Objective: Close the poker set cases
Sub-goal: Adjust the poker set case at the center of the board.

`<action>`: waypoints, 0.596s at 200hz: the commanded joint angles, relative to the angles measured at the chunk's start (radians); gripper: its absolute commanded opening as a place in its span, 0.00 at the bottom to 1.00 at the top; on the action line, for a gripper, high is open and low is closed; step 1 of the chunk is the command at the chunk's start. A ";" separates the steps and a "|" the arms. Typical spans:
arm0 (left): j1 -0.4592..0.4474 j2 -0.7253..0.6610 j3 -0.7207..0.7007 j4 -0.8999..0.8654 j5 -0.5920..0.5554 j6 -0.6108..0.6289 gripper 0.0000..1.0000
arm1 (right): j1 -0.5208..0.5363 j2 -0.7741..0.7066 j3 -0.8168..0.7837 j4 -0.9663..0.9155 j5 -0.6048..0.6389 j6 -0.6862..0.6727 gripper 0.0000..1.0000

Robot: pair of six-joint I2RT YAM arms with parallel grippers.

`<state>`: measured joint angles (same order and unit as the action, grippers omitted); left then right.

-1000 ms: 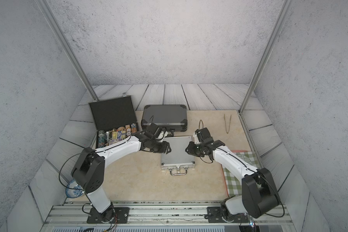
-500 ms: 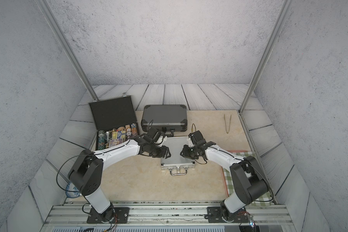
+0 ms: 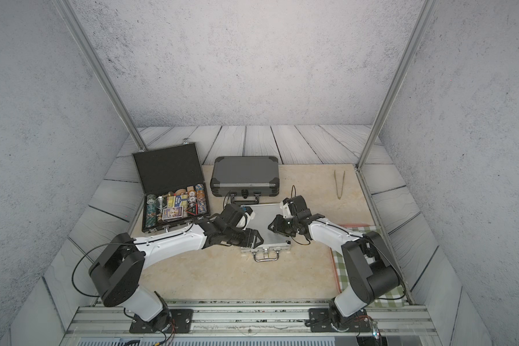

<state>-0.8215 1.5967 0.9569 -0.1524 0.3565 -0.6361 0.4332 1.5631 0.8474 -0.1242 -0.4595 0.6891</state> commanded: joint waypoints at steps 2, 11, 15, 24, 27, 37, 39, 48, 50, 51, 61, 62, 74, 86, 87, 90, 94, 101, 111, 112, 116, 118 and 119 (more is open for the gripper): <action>-0.046 0.013 -0.066 0.066 -0.030 -0.116 0.69 | -0.020 0.063 -0.066 -0.132 0.073 0.023 0.28; -0.062 0.007 -0.076 0.080 -0.054 -0.140 0.69 | -0.021 0.062 -0.070 -0.128 0.073 0.029 0.28; -0.070 0.006 -0.080 0.082 -0.067 -0.151 0.69 | -0.022 0.061 -0.071 -0.126 0.071 0.030 0.28; -0.085 0.002 -0.087 0.088 -0.089 -0.170 0.69 | -0.022 0.061 -0.072 -0.126 0.071 0.032 0.28; -0.090 0.001 -0.088 0.089 -0.095 -0.174 0.69 | -0.023 0.062 -0.073 -0.126 0.071 0.032 0.28; -0.108 -0.004 -0.093 0.081 -0.125 -0.190 0.69 | -0.024 0.060 -0.074 -0.126 0.073 0.033 0.28; -0.111 -0.007 -0.094 0.081 -0.131 -0.193 0.69 | -0.026 0.060 -0.074 -0.126 0.073 0.033 0.28; -0.123 -0.020 -0.103 0.075 -0.156 -0.203 0.68 | -0.028 0.057 -0.076 -0.126 0.073 0.035 0.28; -0.124 -0.023 -0.103 0.071 -0.162 -0.205 0.68 | -0.028 0.057 -0.076 -0.126 0.073 0.035 0.28; -0.125 -0.024 -0.104 0.069 -0.165 -0.206 0.68 | -0.029 0.057 -0.076 -0.126 0.073 0.035 0.28; -0.132 -0.043 -0.107 0.039 -0.190 -0.216 0.68 | -0.031 0.054 -0.074 -0.130 0.071 0.033 0.28; -0.132 -0.045 -0.108 0.035 -0.193 -0.216 0.68 | -0.031 0.055 -0.073 -0.130 0.071 0.033 0.28; -0.141 -0.083 -0.119 0.007 -0.218 -0.229 0.68 | -0.035 0.051 -0.064 -0.139 0.070 0.029 0.28; -0.153 -0.125 -0.125 -0.029 -0.247 -0.231 0.68 | -0.036 0.046 -0.055 -0.148 0.071 0.025 0.28; -0.154 -0.130 -0.125 -0.033 -0.250 -0.231 0.68 | -0.035 0.045 -0.055 -0.149 0.071 0.024 0.28; -0.155 -0.141 -0.124 -0.044 -0.255 -0.230 0.68 | -0.035 0.044 -0.053 -0.151 0.073 0.023 0.28; -0.157 -0.155 -0.123 -0.061 -0.262 -0.227 0.68 | -0.035 0.042 -0.051 -0.153 0.073 0.022 0.28; -0.157 -0.175 -0.120 -0.094 -0.272 -0.226 0.68 | -0.035 0.038 -0.048 -0.158 0.074 0.018 0.28; -0.157 -0.193 -0.113 -0.144 -0.290 -0.226 0.68 | -0.034 0.031 -0.040 -0.170 0.080 0.011 0.28; -0.157 -0.194 -0.112 -0.149 -0.291 -0.227 0.68 | -0.034 0.030 -0.040 -0.172 0.081 0.010 0.28; -0.156 -0.199 -0.111 -0.170 -0.299 -0.228 0.68 | -0.035 0.026 -0.038 -0.178 0.085 0.007 0.29; -0.156 -0.201 -0.108 -0.178 -0.305 -0.229 0.68 | -0.036 0.024 -0.037 -0.180 0.086 0.005 0.29; -0.156 -0.202 -0.109 -0.185 -0.307 -0.229 0.68 | -0.036 0.024 -0.036 -0.181 0.087 0.004 0.29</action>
<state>-0.9768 1.4406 0.8410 -0.1814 0.1253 -0.8474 0.4126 1.5612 0.8394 -0.1131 -0.4919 0.7197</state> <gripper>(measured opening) 0.677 0.283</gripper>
